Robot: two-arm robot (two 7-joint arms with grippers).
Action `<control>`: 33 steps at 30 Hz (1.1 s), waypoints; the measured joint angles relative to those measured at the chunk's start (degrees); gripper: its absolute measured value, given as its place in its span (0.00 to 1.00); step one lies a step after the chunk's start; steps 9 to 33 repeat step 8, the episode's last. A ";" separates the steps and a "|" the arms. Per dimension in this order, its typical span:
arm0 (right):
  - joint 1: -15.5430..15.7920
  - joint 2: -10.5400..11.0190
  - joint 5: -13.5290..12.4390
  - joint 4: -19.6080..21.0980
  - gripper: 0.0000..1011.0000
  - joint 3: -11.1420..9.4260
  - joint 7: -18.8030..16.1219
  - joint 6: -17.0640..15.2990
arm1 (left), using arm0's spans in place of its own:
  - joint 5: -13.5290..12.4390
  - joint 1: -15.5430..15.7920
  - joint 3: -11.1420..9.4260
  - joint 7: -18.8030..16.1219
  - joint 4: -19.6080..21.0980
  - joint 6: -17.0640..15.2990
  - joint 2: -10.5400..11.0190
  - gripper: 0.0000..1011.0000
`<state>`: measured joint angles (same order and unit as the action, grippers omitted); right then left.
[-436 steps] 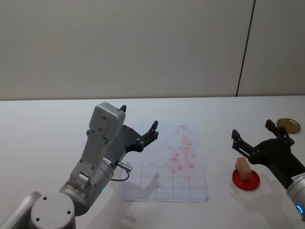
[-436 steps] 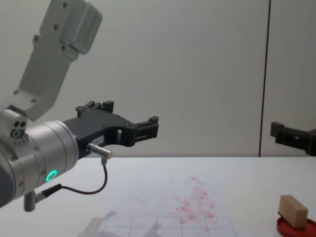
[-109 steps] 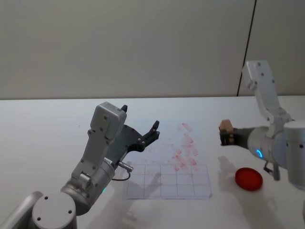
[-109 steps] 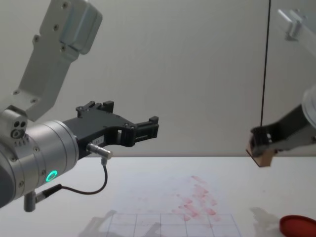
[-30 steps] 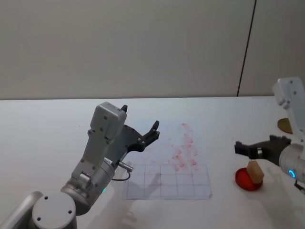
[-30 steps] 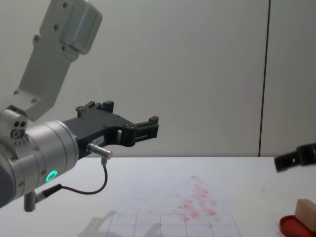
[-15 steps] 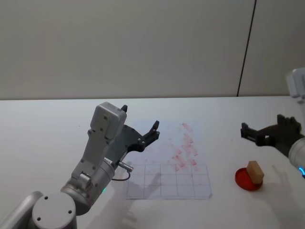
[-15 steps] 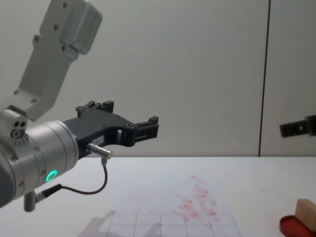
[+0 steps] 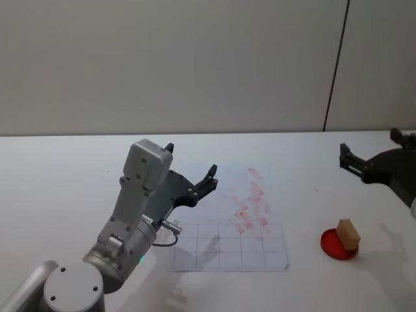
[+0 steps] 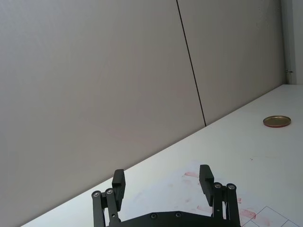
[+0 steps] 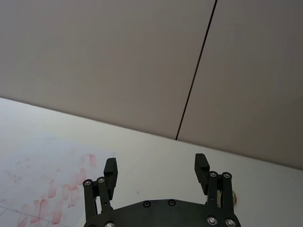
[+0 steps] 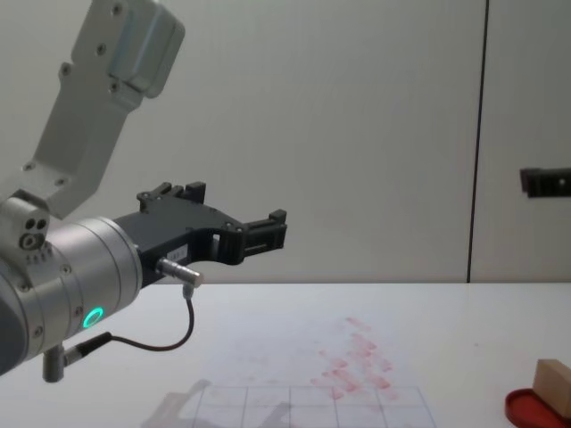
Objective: Use the one hand to pick up the stamp and affix it onto the A4 paper.
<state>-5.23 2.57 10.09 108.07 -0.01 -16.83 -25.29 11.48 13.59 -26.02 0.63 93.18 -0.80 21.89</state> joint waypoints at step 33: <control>1.06 2.06 -2.13 -1.48 0.99 -1.28 -1.10 10.44 | 0.00 0.00 0.00 0.00 0.00 0.00 0.00 0.98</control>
